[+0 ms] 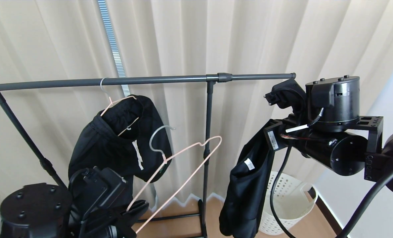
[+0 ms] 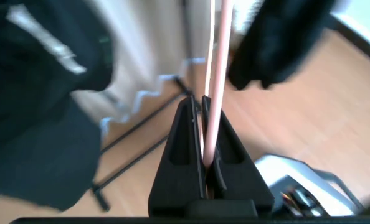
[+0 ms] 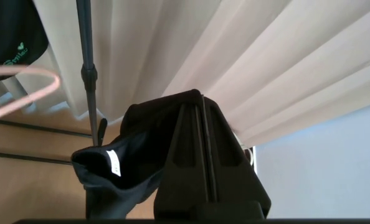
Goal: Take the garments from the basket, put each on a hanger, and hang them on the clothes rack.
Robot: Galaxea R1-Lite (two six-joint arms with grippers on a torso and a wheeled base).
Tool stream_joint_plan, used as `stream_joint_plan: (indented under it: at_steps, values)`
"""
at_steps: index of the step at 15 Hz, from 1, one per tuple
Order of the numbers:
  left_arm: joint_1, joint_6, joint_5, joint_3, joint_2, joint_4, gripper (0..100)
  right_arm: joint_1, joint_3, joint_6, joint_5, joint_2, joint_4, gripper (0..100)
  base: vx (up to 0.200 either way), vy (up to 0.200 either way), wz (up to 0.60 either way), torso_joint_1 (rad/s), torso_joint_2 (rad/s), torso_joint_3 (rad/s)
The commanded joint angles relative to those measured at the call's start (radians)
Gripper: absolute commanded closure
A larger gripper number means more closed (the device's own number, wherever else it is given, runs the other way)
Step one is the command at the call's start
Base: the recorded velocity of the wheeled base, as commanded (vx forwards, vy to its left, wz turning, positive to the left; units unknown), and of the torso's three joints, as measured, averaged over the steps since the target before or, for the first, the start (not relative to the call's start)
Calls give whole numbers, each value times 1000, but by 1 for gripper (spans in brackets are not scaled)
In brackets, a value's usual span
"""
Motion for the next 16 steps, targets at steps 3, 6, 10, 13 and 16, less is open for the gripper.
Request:
stream_joint_plan:
  at_steps: [3, 6, 10, 13, 16]
  values:
    - [-5, 8, -106, 60, -82, -3, 100, -2, -2, 0, 0, 25, -2, 100, 0, 0, 0, 0, 0, 0]
    - [-7, 6, -172, 70, -87, -3, 100, -2, -2, 0, -1, 38, -23, 100, 0, 0, 0, 0, 0, 0]
    - [-5, 1, -240, 78, -112, -11, 100, 2, 4, 0, -3, 67, -52, 100, 0, 0, 0, 0, 0, 0]
    - [-5, -15, -241, 78, -110, -19, 100, 21, 14, 3, -1, 67, -52, 100, 0, 0, 0, 0, 0, 0]
    - [-7, -28, -243, 81, -107, -45, 100, 59, 23, 6, 0, 69, -54, 100, 0, 0, 0, 0, 0, 0]
